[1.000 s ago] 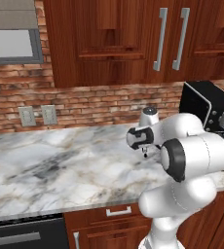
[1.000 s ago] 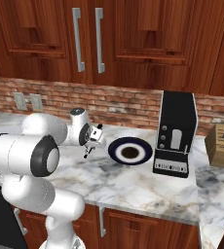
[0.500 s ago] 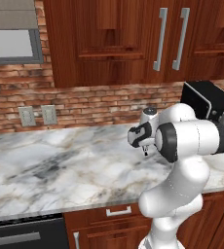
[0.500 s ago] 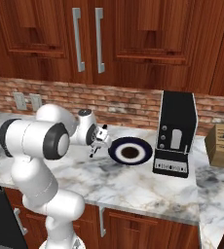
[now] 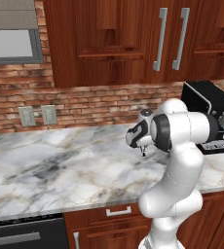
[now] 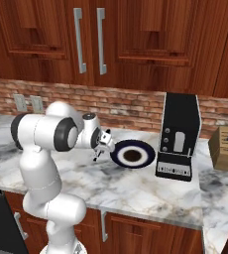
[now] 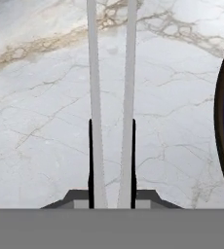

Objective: Pick up the tongs from the counter and place them near the plate next to the oven.

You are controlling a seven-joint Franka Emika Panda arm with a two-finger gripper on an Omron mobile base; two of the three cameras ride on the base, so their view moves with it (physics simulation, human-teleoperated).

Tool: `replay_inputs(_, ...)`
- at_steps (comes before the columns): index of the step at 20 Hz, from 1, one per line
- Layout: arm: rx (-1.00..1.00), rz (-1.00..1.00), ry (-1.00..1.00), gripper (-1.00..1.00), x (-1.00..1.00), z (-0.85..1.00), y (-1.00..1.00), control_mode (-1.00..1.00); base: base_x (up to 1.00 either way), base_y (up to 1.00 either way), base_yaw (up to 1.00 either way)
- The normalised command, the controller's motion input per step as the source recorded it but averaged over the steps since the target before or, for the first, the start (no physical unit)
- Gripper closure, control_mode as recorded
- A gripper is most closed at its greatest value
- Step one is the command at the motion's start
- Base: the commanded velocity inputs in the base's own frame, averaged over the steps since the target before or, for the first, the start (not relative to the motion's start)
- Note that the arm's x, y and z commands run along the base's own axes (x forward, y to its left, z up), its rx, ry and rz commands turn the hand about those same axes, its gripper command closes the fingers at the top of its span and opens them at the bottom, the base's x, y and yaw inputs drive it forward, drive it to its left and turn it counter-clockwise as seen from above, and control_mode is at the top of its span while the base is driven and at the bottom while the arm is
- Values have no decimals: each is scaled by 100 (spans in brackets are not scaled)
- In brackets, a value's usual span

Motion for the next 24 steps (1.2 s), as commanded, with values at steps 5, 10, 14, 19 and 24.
replay_inputs(5, 0, 0, 2, -100, 11, -27, 0, -100, 0, 0, 0)
replay_inputs(10, 1, 0, 0, -100, 4, -5, 0, -100, 0, 0, 0)
replay_inputs(14, 3, 0, 0, -100, -12, 27, -1, -100, 0, 0, 0)
replay_inputs(19, 1, 0, 0, -100, -22, 58, 0, -100, 0, 0, 0)
replay_inputs(24, 0, 0, -1, -100, -26, 57, 0, -100, 0, 0, 0)
